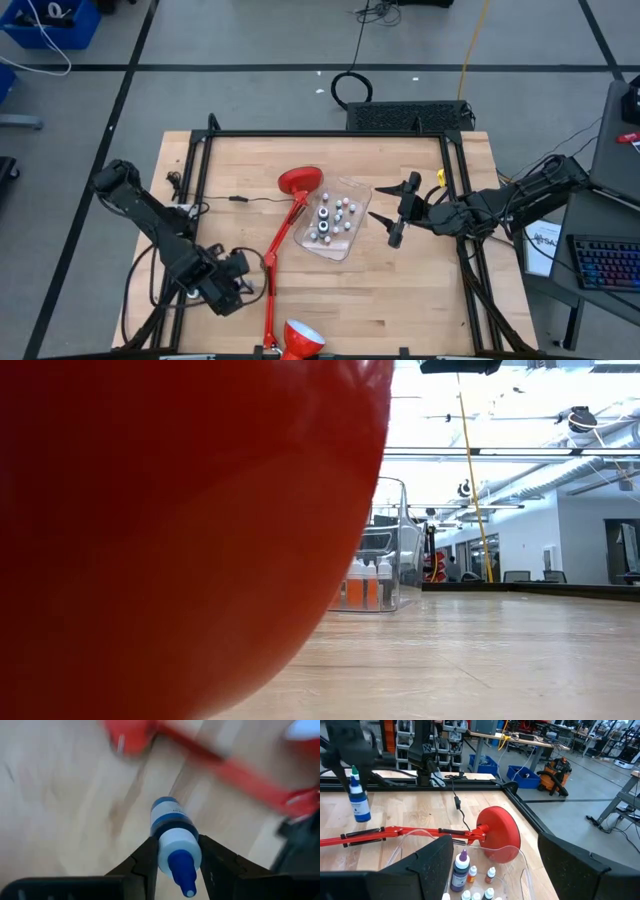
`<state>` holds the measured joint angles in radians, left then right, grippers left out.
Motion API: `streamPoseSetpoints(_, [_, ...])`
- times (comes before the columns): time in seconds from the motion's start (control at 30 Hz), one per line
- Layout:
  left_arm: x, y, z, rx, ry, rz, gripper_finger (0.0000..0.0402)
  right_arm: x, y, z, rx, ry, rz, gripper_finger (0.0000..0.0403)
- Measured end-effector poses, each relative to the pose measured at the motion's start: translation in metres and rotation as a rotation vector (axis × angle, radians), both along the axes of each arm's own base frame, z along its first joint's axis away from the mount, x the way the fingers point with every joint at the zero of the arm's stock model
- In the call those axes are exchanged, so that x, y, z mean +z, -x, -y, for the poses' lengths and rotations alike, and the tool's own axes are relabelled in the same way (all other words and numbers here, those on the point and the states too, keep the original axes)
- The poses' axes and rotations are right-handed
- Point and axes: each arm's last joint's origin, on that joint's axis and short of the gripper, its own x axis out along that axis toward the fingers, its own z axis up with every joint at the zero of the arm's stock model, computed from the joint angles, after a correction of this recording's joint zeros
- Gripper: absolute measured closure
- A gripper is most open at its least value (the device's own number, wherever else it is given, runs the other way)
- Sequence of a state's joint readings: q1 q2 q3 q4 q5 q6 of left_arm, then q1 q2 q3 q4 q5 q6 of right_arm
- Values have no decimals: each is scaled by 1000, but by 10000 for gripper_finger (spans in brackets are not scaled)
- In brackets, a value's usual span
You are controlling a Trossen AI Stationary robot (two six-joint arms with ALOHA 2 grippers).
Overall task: Pick & Place food coloring
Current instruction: Put the large blue food coloring bottle into the transparent bin
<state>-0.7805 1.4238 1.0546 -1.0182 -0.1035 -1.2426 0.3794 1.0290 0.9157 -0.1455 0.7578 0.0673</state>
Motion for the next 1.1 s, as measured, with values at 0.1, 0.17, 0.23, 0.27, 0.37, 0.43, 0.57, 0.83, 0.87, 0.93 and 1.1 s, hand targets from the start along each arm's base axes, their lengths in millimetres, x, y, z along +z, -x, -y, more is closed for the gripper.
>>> streamPoseSetpoints(0.1, [25, -10, -6, -57, -59, 61, 281, 1, 0, 0, 0, -3, 7, 124])
streamPoseSetpoints(0.17, [45, -16, -11, -92, -106, 98, 281, 1, 0, 0, 0, -3, 8, 124])
streamPoseSetpoints(0.23, [67, -22, -18, -120, -146, 150, 281, 1, 0, 0, 0, -3, 8, 124])
streamPoseSetpoints(0.27, [77, -25, -21, -130, -171, 173, 281, 1, 0, 0, 0, -3, 9, 124])
streamPoseSetpoints(0.37, [110, -34, -36, -159, -214, 246, 281, 1, 0, 0, 0, -3, 9, 124])
streamPoseSetpoints(0.43, [129, -43, -48, -193, -229, 306, 281, 1, 0, 0, 0, -4, 10, 124])
streamPoseSetpoints(0.57, [153, -71, -66, -276, -288, 345, 281, 1, 0, 0, 0, -4, 10, 124])
streamPoseSetpoints(0.83, [147, -149, -86, -437, -351, 183, 281, 1, 0, 0, 0, -3, 8, 124])
streamPoseSetpoints(0.87, [143, -157, -87, -458, -352, 158, 281, 0, 0, 0, 0, -2, 6, 124])
streamPoseSetpoints(0.93, [132, -175, -87, -504, -328, 124, 281, 0, 0, 0, 0, -2, 4, 124])
streamPoseSetpoints(1.1, [105, -204, -82, -605, -296, 68, 281, 0, 0, 0, 0, -1, 3, 124])
